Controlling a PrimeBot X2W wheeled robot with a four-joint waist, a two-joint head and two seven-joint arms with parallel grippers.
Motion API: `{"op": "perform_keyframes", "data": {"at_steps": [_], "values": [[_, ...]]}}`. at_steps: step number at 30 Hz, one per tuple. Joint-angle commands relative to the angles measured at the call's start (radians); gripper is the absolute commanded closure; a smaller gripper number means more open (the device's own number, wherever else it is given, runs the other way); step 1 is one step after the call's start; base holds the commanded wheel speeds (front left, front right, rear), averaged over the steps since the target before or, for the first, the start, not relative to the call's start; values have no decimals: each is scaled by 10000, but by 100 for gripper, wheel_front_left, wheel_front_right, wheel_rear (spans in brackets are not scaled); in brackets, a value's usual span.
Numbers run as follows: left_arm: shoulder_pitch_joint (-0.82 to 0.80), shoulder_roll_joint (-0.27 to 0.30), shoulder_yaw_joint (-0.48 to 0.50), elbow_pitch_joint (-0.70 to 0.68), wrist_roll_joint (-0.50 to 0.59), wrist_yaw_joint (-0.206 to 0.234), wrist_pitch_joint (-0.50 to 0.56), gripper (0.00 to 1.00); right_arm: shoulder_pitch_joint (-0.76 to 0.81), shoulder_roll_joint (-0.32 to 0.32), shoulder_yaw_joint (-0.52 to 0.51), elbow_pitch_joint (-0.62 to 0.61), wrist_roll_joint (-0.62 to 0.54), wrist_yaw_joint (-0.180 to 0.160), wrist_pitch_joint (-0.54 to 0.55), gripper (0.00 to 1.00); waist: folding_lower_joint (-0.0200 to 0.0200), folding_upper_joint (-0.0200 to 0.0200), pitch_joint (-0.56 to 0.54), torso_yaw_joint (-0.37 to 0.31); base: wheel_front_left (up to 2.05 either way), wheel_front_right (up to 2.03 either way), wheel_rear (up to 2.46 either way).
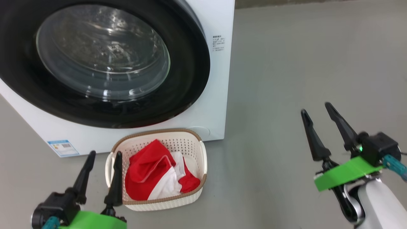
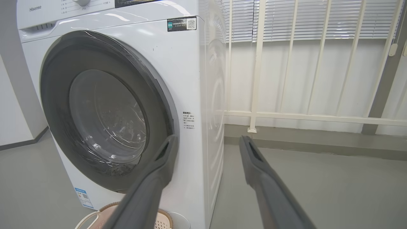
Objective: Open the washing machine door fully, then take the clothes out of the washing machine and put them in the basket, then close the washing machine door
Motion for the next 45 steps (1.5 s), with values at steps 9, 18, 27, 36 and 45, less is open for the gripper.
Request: {"op": "perform_keyframes", "data": {"at_steps": [9, 18, 27, 36, 45], "values": [[342, 194, 359, -59, 45, -54, -49, 0, 1222, 0, -464, -785, -117, -11, -63, 0, 0, 0, -481, -37, 0, 0, 0], [729, 177, 471, -113, 264, -54, -49, 0, 2206, 61, -718, -1097, 82, -11, -63, 0, 0, 0, -737, 13, 0, 0, 0], [1029, 149, 599, -15, 340, -54, -49, 0, 2678, 45, -864, -1169, 116, -11, -63, 0, 0, 0, -873, 49, 0, 0, 0], [949, 99, 728, 126, 383, -54, -49, 0, 2814, 70, -796, -1122, -56, -11, -63, 0, 0, 0, -833, 28, 0, 0, 0], [1421, -188, 288, 960, 301, 13, 29, 100, 3252, 508, -964, -260, 46, 0, 21, 100, 0, 0, -833, 37, 0, 0, 0]]}}
